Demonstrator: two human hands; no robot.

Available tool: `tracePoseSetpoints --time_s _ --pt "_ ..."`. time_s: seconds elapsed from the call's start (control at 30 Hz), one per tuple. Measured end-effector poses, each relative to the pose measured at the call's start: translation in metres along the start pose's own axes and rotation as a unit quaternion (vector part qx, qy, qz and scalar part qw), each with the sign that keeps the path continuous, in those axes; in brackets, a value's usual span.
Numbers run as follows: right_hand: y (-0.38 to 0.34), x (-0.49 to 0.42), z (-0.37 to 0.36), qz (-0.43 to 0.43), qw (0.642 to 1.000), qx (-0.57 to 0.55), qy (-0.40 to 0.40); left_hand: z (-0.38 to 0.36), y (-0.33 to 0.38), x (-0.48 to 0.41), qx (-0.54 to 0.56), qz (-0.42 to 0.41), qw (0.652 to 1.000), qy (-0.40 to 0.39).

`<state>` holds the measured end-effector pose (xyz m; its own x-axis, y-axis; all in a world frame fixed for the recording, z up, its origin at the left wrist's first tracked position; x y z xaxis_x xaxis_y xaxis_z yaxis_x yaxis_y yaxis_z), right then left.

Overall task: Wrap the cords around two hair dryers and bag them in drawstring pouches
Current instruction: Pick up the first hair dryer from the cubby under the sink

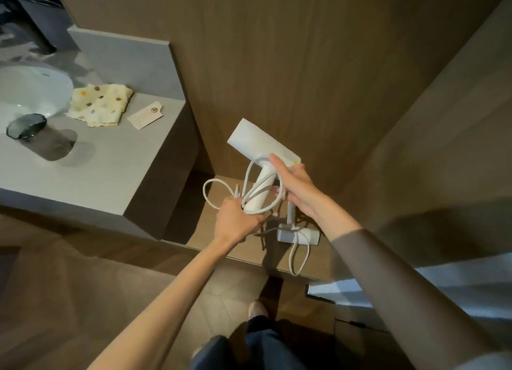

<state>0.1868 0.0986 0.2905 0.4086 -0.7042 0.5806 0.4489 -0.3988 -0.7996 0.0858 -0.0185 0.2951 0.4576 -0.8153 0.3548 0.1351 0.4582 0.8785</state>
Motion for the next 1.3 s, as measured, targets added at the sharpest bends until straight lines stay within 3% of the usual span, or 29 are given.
tracePoseSetpoints --time_s 0.13,0.33,0.5,0.67,0.77,0.9,0.97,1.1,1.3 --pt "-0.005 -0.023 0.005 -0.069 0.984 -0.166 -0.001 -0.008 0.002 -0.020 -0.097 -0.067 0.993 0.025" --pt "-0.003 -0.052 0.001 -0.062 0.977 -0.199 0.041 -0.005 0.005 -0.045 -0.159 -0.153 0.975 -0.019" --pt "-0.029 -0.059 0.011 -0.010 0.984 -0.176 0.015 0.016 0.009 -0.069 0.020 -0.071 0.991 -0.112" --pt "-0.048 -0.061 0.019 0.034 0.984 -0.172 0.035 0.040 0.005 -0.082 0.105 -0.082 0.983 -0.130" --pt "-0.061 -0.061 0.022 0.064 0.988 -0.139 0.034 0.048 0.008 -0.084 0.155 -0.051 0.969 -0.183" --pt "-0.076 -0.053 0.023 0.100 0.992 -0.079 0.016 0.050 0.005 -0.091 0.244 0.058 0.950 -0.184" --pt "-0.080 -0.049 0.018 0.113 0.993 -0.036 -0.001 0.046 0.012 -0.096 0.217 0.066 0.956 -0.187" --pt "-0.081 -0.044 0.004 0.122 0.992 0.017 -0.028 0.035 0.036 -0.104 0.152 -0.011 0.971 -0.183" --pt "-0.077 -0.047 -0.009 0.126 0.991 0.026 -0.044 0.015 0.042 -0.104 0.097 0.036 0.951 -0.292"
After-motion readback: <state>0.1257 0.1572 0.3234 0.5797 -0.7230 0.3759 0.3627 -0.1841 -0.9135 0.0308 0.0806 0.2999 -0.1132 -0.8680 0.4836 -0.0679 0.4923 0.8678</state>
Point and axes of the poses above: each hand's wrist, its own x-axis away from the middle knuckle, its own z-axis out of the back of the hand, y = z × x, the point moved 5 cm from there along -x, towards the middle knuckle, and after that the axes turned 15 degrees about x, right-handed, at the moved point
